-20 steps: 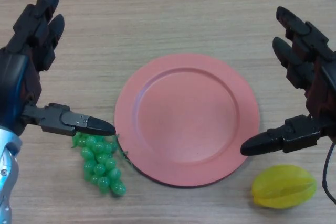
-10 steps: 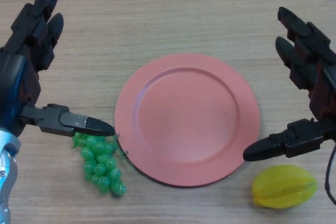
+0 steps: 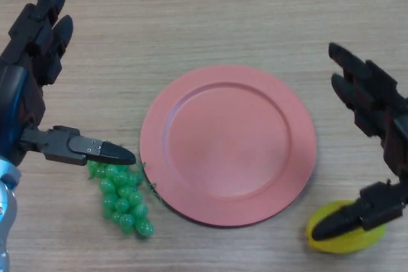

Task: Pick up the yellow starfruit and place it on the plate

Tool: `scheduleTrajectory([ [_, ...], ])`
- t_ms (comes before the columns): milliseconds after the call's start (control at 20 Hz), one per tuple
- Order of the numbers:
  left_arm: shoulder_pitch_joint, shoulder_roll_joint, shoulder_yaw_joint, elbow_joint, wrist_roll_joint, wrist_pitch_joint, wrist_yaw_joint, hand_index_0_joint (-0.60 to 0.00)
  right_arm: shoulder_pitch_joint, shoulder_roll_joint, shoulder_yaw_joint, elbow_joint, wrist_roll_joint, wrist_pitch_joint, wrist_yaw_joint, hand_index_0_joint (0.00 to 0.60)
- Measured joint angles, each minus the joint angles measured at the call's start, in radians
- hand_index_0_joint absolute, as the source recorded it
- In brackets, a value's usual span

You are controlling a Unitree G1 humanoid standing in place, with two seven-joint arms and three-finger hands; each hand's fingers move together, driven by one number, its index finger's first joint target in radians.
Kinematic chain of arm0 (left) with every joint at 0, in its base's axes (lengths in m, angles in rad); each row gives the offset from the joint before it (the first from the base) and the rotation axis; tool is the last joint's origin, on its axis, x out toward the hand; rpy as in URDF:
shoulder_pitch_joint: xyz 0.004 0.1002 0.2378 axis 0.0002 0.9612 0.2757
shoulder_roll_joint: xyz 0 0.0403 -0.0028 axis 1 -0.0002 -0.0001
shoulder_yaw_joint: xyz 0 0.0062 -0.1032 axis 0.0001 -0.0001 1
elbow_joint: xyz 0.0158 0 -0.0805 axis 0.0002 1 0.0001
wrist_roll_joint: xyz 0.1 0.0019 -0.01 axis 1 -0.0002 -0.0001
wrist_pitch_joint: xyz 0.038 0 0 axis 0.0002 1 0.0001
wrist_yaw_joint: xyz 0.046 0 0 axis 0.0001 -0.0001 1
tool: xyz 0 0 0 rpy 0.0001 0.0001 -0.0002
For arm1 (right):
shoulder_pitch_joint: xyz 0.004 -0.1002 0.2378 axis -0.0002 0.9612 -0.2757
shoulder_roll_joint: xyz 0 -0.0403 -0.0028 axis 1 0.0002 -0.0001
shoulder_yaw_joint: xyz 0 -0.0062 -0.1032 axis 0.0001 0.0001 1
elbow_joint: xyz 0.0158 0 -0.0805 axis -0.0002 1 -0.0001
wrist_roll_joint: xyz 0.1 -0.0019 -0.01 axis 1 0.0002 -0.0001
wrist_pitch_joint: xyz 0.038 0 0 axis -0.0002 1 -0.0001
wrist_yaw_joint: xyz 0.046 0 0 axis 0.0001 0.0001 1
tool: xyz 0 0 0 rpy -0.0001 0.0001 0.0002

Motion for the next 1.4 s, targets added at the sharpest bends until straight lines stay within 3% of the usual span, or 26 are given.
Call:
scheduleTrajectory([
  [200, 0.000, -0.001, -0.002, 0.000, 0.005, 0.000, 0.000, 0.000, 0.076, 0.002, -0.018, 0.099, -0.051, -0.208, 0.087, 0.000],
  [500, -0.003, -0.003, -0.005, -0.005, 0.005, 0.000, -0.003, 0.000, 0.088, 0.001, -0.037, 0.350, -0.207, -0.538, 0.110, 0.000],
  [750, -0.001, -0.005, -0.023, -0.011, 0.005, 0.000, -0.007, 0.000, 0.092, -0.017, -0.071, 0.494, -0.237, -0.680, 0.110, 0.000],
  [900, -0.001, -0.006, -0.023, -0.020, 0.007, 0.000, -0.006, 0.000, 0.092, -0.017, -0.109, 0.518, -0.238, -0.700, 0.110, 0.400],
  [1000, -0.001, -0.006, -0.023, -0.032, 0.007, 0.000, -0.006, 0.000, 0.095, -0.017, -0.111, 0.574, -0.237, -0.735, 0.110, 0.600],
  [1400, 0.002, -0.008, -0.023, -0.032, 0.010, 0.000, -0.006, 0.000, 0.081, -0.023, -0.115, 0.702, -0.314, -0.817, 0.019, 0.600],
])
